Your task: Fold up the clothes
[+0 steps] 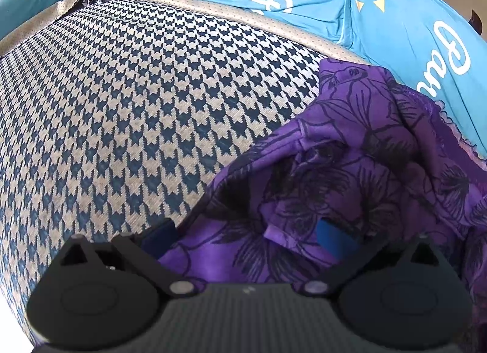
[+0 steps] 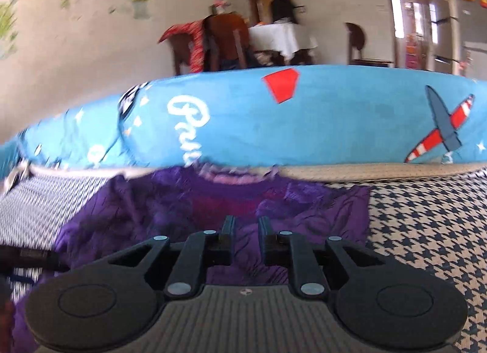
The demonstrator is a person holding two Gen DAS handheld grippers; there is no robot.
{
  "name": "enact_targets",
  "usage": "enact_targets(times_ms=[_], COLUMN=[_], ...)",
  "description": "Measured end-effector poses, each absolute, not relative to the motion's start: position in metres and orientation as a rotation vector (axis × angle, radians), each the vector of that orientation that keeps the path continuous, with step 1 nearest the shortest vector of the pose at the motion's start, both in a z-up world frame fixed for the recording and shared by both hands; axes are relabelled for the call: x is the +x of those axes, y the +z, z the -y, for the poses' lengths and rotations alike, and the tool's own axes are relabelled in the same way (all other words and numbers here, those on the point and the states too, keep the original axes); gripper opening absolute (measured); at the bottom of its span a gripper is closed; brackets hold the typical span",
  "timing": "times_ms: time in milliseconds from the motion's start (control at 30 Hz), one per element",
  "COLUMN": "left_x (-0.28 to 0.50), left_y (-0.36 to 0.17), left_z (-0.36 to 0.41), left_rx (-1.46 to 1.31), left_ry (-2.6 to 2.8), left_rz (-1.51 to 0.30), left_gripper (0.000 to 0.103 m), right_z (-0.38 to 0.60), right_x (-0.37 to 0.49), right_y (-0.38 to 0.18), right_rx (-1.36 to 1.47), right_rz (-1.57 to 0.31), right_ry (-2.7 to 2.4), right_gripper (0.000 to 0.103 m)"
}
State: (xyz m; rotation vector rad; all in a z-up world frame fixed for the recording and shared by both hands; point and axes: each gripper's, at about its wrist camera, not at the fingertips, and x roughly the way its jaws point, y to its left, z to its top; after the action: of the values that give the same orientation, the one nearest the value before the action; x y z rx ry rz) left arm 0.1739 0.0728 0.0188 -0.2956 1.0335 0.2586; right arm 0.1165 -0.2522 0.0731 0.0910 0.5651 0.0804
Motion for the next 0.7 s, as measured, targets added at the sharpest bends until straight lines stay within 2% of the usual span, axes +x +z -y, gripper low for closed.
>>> enact_targets(times_ms=[200, 267, 433, 533, 700], left_x=[0.173, 0.172, 0.172, 0.172, 0.172], left_y=[0.019, 0.019, 0.019, 0.019, 0.019], left_z=[-0.069, -0.068, -0.067, -0.067, -0.066], left_rx=[-0.281, -0.277, -0.276, -0.273, -0.27], left_ry=[0.253, 0.252, 0.251, 0.249, 0.249], left_rz=[-1.031, -1.031, -1.031, -1.032, -1.033], left_gripper=[0.103, 0.103, 0.103, 0.103, 0.103], right_z=[0.244, 0.24, 0.221, 0.207, 0.195], right_x=[0.112, 0.108, 0.098, 0.091, 0.091], right_y=[0.063, 0.062, 0.057, 0.049, 0.037], right_rx=[0.054, 0.038, -0.066, -0.155, -0.224], right_rz=[-0.65, -0.674, -0.712, -0.736, -0.747], right_ry=[0.174, 0.214, 0.312, 0.357, 0.351], right_gripper=[0.03, 0.041, 0.055, 0.059, 0.06])
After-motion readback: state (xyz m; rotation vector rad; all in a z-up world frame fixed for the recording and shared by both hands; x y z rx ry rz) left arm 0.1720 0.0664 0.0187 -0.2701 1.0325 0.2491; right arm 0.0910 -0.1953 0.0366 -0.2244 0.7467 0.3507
